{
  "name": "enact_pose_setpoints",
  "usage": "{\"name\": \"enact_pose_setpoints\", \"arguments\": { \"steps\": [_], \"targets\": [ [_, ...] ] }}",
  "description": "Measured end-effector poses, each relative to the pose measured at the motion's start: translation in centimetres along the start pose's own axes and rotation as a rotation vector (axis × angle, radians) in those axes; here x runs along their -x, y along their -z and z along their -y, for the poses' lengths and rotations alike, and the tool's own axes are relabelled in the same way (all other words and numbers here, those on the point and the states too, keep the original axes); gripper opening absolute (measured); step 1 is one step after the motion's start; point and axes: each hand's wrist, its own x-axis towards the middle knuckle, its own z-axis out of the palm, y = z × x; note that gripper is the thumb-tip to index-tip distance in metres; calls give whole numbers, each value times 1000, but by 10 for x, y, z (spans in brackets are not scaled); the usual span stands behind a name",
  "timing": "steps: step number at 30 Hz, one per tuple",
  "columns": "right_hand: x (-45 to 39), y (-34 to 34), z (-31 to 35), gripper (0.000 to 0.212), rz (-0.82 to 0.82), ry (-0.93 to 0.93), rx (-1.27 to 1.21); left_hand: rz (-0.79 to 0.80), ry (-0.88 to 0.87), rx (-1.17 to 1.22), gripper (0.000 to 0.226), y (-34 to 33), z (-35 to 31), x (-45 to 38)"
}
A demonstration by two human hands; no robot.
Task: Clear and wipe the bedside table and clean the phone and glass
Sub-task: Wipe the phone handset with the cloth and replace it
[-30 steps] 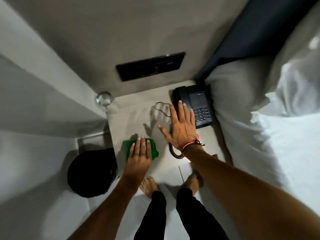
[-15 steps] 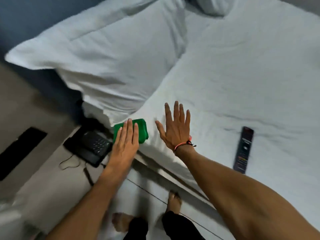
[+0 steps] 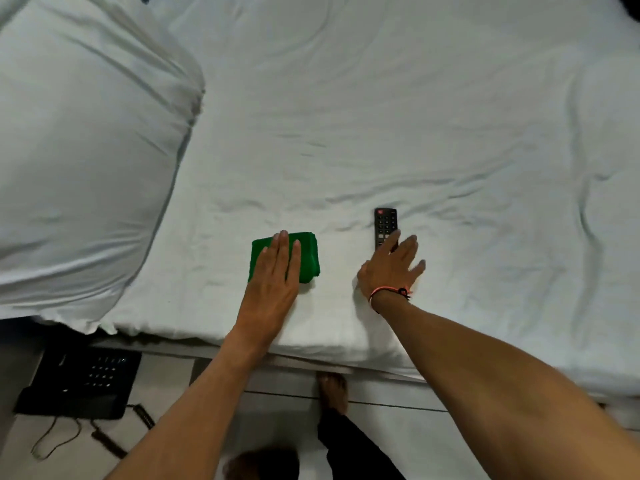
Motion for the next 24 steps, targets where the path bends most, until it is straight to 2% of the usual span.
{"name": "enact_pose_setpoints", "arguments": {
  "steps": [4,7,9,11,13,14,17,18,21,24],
  "targets": [
    [-11,-4,-13,84,37,-82,-91,6,-48,-5,76,-9,-14,-12],
    [-15,-6,-11,74,35,-64,-199,15,-46,-7,72,-10,-15,-13],
    [-11,-10,-5,65,77,-16,-366,22,-24,2,71,-7,-11,-7],
    [-1,-10,6,52,125,33,-591,20,23,15,74,-1,-2,1],
    [14,-5,25,27,205,69,-787,17,94,30,83,3,12,11],
    [25,-3,39,18,271,95,-866,6,144,29,87,7,23,22],
    [59,1,86,13,534,165,-1035,-43,287,-3,83,19,55,59],
    [70,-1,101,16,649,167,-1089,-62,334,3,81,22,65,74],
    [118,-18,157,44,1107,123,-1147,-68,529,47,80,37,104,134],
    [169,-43,196,48,1468,88,-1087,-91,714,119,81,45,133,189]
  ]
}}
